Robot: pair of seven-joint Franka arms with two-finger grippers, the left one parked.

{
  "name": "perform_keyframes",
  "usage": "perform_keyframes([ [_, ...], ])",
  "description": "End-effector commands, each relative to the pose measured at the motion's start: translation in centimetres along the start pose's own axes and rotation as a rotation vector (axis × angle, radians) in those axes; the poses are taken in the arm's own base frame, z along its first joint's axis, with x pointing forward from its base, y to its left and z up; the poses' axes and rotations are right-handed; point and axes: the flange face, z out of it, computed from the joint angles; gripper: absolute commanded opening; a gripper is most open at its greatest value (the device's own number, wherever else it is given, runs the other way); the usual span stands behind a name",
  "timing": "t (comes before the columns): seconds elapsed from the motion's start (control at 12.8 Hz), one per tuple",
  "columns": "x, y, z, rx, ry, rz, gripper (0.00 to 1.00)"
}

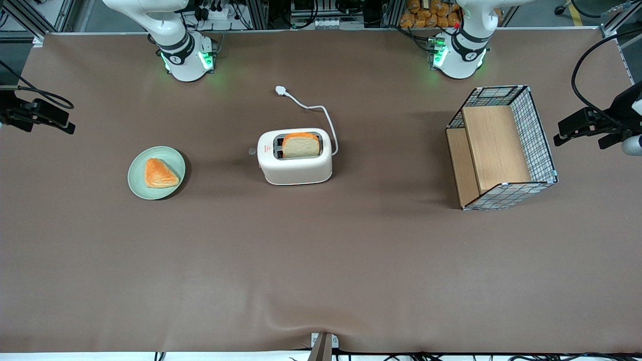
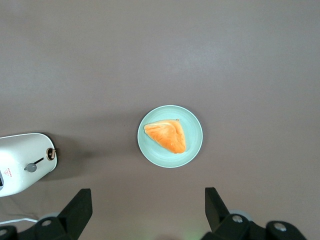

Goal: Press toaster button with right arm

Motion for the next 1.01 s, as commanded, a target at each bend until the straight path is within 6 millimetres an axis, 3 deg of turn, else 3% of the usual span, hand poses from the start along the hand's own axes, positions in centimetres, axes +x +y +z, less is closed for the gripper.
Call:
perform_keyframes([
  [0.0, -0.27, 0.63, -0.97, -0.021, -0.011, 0.022, 1.0],
  [0.23, -1.16, 0.29, -1.86, -0.022, -0.042, 0.01, 1.0],
  [0.94, -1.13, 0.02, -1.77, -0.021, -0.045, 0.001, 1.0],
])
